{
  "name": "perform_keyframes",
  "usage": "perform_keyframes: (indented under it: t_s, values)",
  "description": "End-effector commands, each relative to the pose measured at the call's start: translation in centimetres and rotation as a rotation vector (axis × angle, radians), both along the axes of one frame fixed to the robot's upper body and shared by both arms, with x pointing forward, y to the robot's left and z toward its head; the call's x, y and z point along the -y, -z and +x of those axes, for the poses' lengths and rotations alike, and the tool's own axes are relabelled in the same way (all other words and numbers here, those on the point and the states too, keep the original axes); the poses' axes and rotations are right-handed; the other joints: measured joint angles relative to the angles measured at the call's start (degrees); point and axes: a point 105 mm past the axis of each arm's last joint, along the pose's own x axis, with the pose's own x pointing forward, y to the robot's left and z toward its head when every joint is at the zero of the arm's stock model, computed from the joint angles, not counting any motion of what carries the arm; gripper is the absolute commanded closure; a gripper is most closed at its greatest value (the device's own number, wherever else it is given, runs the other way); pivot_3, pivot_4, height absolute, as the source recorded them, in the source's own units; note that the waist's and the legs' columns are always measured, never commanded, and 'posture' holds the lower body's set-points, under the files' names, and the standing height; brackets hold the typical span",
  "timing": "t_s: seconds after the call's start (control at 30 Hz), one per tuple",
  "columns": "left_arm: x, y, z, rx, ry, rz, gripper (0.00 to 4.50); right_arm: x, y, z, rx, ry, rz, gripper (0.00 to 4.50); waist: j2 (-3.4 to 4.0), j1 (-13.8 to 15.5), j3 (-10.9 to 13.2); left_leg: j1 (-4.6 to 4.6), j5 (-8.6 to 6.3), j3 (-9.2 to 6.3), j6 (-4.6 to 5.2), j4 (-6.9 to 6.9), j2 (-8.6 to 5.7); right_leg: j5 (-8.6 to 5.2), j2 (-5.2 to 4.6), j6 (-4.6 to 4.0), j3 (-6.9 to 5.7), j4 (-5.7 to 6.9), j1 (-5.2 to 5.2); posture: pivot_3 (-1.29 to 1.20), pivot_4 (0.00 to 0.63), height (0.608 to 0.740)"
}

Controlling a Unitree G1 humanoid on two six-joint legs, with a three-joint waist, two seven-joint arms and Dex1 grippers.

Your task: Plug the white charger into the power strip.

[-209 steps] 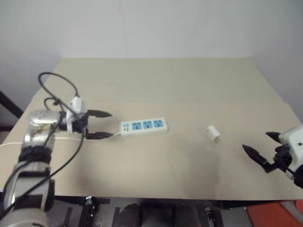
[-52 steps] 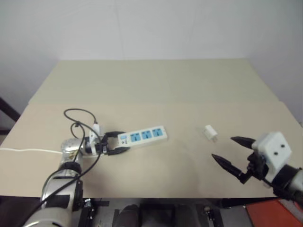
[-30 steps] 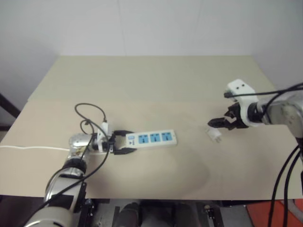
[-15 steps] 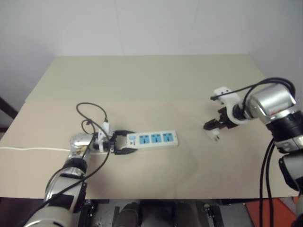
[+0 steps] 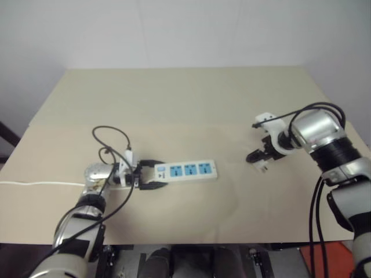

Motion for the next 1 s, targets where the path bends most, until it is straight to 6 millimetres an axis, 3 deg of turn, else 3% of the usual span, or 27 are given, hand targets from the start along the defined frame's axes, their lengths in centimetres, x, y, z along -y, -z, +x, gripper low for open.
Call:
perform_keyframes:
  t_s: [0.03, 0.1, 0.33, 0.37, 0.53, 0.7, 0.87, 0.97, 1.0]
  values:
    - [-0.6, 0.5, -0.3, -0.007, -0.002, 0.034, 1.23, -0.2, -1.4, 0.5, 0.046, -0.013, 0.006, 0.37, 0.0, -0.07, 0.0, 0.0, 0.0, 0.0, 0.0, 0.0, 0.0, 0.0, 0.0, 0.0, 0.0, 0.0, 0.0, 0.0, 0.15, 0.74]
    - [-0.7, 0.5, -0.3, -0.006, -0.007, 0.035, 1.23, -0.3, -1.3, 0.6, 0.045, -0.012, 0.012, 0.83, 0.01, -0.15, -0.01, 0.0, 0.0, 0.0, -0.01, 0.0, 0.0, 0.0, 0.0, 0.0, 0.0, 0.01, -0.01, 0.0, 0.15, 0.74]
    - [-1.1, 0.5, -0.2, -0.012, -0.022, 0.039, 1.23, -0.5, -1.4, 0.7, 0.043, -0.014, 0.013, 3.16, 0.02, -0.48, -0.01, 0.01, 0.02, 0.0, -0.03, 0.04, 0.0, 0.01, 0.0, -0.01, 0.0, 0.05, 0.0, 0.0, 0.15, 0.74]
    - [-1.1, 0.5, -0.2, -0.012, -0.023, 0.04, 1.23, -0.4, -1.4, 0.7, 0.045, -0.016, -0.001, 3.3, 0.02, -0.51, -0.01, 0.01, 0.01, 0.0, -0.03, 0.05, 0.01, 0.01, 0.0, -0.01, 0.01, 0.06, 0.0, 0.0, 0.15, 0.74]
    - [-1.1, 0.5, -0.5, -0.037, 0.009, 0.07, 1.23, -0.8, -3.0, 0.4, 0.12, -0.09, -0.024, 3.33, 0.03, -0.86, -0.02, -0.01, 0.01, 0.0, -0.01, 0.14, 0.01, 0.01, 0.0, -0.01, 0.02, 0.52, -0.06, 0.0, 0.15, 0.74]
    - [-0.7, 0.0, -0.6, -0.029, 0.04, 0.074, 1.23, -3.6, -8.0, -1.5, 0.371, -0.295, 0.047, 3.33, 0.04, -1.06, -0.03, -0.06, -0.03, -0.01, 0.04, 0.12, 0.05, 0.01, 0.0, -0.01, 0.03, 0.53, -0.14, 0.0, 0.15, 0.74]
    - [0.5, -0.2, -0.9, -0.026, 0.101, 0.077, 1.23, -7.2, -11.6, -4.7, 0.668, -0.471, 0.407, 3.33, -0.05, -0.76, -0.09, -0.01, -0.07, -0.08, 0.09, 0.19, 0.08, 0.02, 0.03, 0.0, 0.01, 0.52, 0.0, 0.0, 0.15, 0.74]
    - [1.1, -0.7, -0.8, -0.02, 0.124, 0.061, 1.23, -8.5, -11.3, -7.0, 0.841, -0.569, 0.629, 3.33, -0.13, -0.01, -0.13, -0.03, -0.07, -0.1, 0.09, 0.31, 0.06, 0.04, 0.03, 0.04, 0.05, 0.55, 0.05, 0.0, 0.15, 0.74]
    - [1.4, -0.8, -0.8, -0.018, 0.133, 0.057, 1.23, -8.8, -10.2, -7.5, 0.837, -0.561, 0.722, 3.33, -0.24, 0.36, -0.21, -0.01, -0.07, -0.12, 0.1, 0.3, 0.06, 0.05, 0.04, 0.05, 0.04, 0.54, 0.06, 0.0, 0.15, 0.74]
